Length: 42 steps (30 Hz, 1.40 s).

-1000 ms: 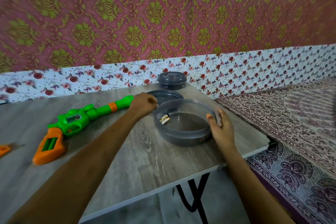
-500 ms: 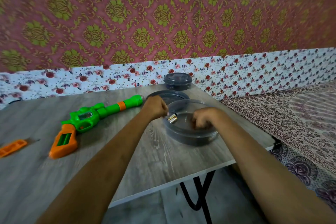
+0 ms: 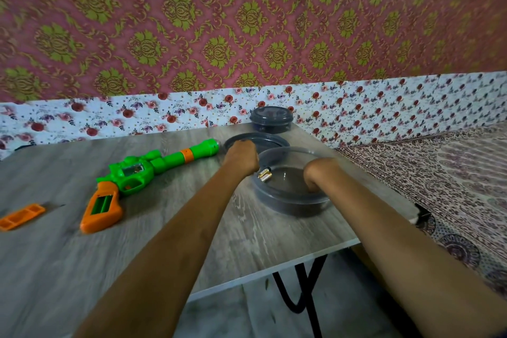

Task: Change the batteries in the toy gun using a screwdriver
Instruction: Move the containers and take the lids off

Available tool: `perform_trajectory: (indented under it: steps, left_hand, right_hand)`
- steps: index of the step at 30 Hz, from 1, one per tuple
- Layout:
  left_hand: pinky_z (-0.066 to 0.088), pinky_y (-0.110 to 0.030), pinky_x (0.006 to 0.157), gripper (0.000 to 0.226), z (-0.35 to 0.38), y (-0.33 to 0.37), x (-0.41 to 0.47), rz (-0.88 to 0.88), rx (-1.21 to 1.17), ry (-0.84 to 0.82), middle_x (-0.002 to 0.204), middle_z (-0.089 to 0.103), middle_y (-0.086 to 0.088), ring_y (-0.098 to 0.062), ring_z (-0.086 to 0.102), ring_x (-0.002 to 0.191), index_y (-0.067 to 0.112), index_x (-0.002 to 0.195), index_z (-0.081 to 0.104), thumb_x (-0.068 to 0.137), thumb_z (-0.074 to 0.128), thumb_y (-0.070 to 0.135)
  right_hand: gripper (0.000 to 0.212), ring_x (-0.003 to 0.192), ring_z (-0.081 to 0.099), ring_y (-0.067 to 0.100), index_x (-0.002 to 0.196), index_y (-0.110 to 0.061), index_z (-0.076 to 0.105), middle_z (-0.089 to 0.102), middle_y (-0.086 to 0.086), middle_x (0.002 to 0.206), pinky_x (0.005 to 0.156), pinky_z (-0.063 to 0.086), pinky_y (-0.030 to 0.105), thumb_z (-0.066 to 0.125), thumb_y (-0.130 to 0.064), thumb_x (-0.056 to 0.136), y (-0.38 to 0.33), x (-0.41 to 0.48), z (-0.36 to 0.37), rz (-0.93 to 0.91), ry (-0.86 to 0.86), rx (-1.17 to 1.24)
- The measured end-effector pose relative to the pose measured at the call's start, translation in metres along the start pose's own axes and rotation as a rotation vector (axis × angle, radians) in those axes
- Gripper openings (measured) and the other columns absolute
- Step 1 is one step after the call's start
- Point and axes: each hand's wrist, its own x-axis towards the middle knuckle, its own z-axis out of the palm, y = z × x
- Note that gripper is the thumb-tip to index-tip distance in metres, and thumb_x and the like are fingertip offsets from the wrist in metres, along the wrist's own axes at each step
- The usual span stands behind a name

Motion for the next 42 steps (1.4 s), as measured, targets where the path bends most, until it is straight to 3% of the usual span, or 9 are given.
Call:
perform_trajectory:
  steps: [5, 10, 13, 17, 21, 25, 35, 40, 42]
  left_hand:
    - [0.052, -0.035, 0.084, 0.022, -0.002, 0.010, -0.003, 0.045, 0.164, 0.044, 0.109, 0.066, -0.017, -0.029, 0.063, 0.102, -0.001, 0.107, 0.066, 0.087, 0.059, 0.007]
    - [0.050, -0.035, 0.085, 0.025, 0.004, 0.034, 0.010, 0.117, 0.254, 0.004, 0.115, 0.063, -0.015, -0.029, 0.061, 0.104, 0.003, 0.112, 0.064, 0.088, 0.060, 0.009]
    - [0.049, -0.034, 0.085, 0.030, 0.018, 0.039, 0.016, 0.095, 0.298, -0.099, 0.115, 0.062, -0.012, -0.027, 0.061, 0.103, 0.005, 0.114, 0.062, 0.086, 0.065, 0.014]
    - [0.048, -0.034, 0.088, 0.031, 0.033, 0.041, 0.021, 0.070, 0.339, -0.155, 0.118, 0.062, -0.013, -0.027, 0.060, 0.107, 0.003, 0.117, 0.061, 0.088, 0.062, 0.013]
    - [0.046, -0.031, 0.076, 0.027, 0.033, 0.040, 0.025, 0.066, 0.354, -0.210, 0.112, 0.065, -0.012, -0.022, 0.061, 0.095, 0.004, 0.109, 0.064, 0.085, 0.067, 0.017]
    - [0.045, -0.031, 0.079, 0.033, 0.032, 0.042, 0.024, 0.072, 0.407, -0.196, 0.115, 0.063, -0.008, -0.024, 0.060, 0.105, 0.008, 0.114, 0.063, 0.085, 0.068, 0.024]
    - [0.049, -0.030, 0.072, 0.022, 0.028, 0.042, 0.020, 0.131, 0.367, -0.242, 0.098, 0.067, -0.010, -0.022, 0.063, 0.081, 0.004, 0.103, 0.063, 0.085, 0.067, 0.015]
    - [0.051, -0.028, 0.069, 0.010, 0.016, 0.037, 0.023, 0.072, 0.036, -0.177, 0.086, 0.070, -0.013, -0.021, 0.066, 0.076, 0.003, 0.079, 0.066, 0.083, 0.068, 0.013]
    - [0.054, -0.030, 0.076, 0.015, 0.004, 0.039, 0.024, 0.045, -0.169, -0.169, 0.088, 0.072, -0.017, -0.022, 0.068, 0.079, -0.004, 0.086, 0.071, 0.082, 0.068, 0.010]
  right_hand:
    - [0.036, 0.075, 0.060, 0.017, 0.113, -0.007, 0.057, 0.063, 0.006, 0.096, 0.070, 0.052, 0.028, 0.067, -0.022, 0.082, 0.015, 0.000, -0.001, -0.159, -0.033, 0.511]
    - [0.026, 0.086, 0.063, 0.021, 0.103, -0.004, 0.063, 0.064, 0.008, 0.089, 0.086, 0.054, 0.033, 0.069, -0.005, 0.078, 0.025, 0.007, 0.010, -0.171, 0.128, 1.103]
    - [0.019, 0.071, 0.058, 0.016, 0.099, -0.001, 0.062, 0.060, 0.008, 0.078, 0.072, 0.051, 0.028, 0.059, 0.004, 0.081, 0.021, 0.008, 0.018, -0.151, 0.127, 1.418]
    - [0.029, 0.081, 0.052, 0.019, 0.102, -0.002, 0.061, 0.056, 0.009, 0.083, 0.077, 0.049, 0.031, 0.048, 0.012, 0.080, 0.019, 0.017, 0.019, -0.075, 0.143, 1.653]
    - [0.021, 0.068, 0.053, 0.020, 0.089, 0.001, 0.054, 0.053, 0.015, 0.081, 0.062, 0.046, 0.029, 0.038, 0.013, 0.083, 0.018, 0.022, 0.018, 0.021, 0.030, 1.791]
    - [0.021, 0.062, 0.051, 0.018, 0.080, -0.002, 0.047, 0.050, 0.011, 0.072, 0.059, 0.048, 0.030, 0.032, 0.010, 0.088, 0.016, 0.027, 0.017, 0.071, -0.037, 1.904]
    - [0.020, 0.060, 0.048, 0.017, 0.072, -0.003, 0.043, 0.046, 0.010, 0.069, 0.073, 0.051, 0.030, 0.039, 0.001, 0.092, 0.010, 0.021, 0.015, 0.121, -0.070, 1.981]
    - [0.017, 0.057, 0.049, 0.019, 0.077, 0.001, 0.046, 0.047, 0.013, 0.068, 0.061, 0.049, 0.031, 0.038, 0.001, 0.093, 0.003, 0.021, 0.012, 0.152, -0.047, 1.971]
    - [0.021, 0.057, 0.048, 0.019, 0.075, 0.000, 0.045, 0.047, 0.013, 0.068, 0.065, 0.050, 0.030, 0.037, -0.001, 0.095, -0.001, 0.018, 0.010, 0.145, -0.109, 2.042]
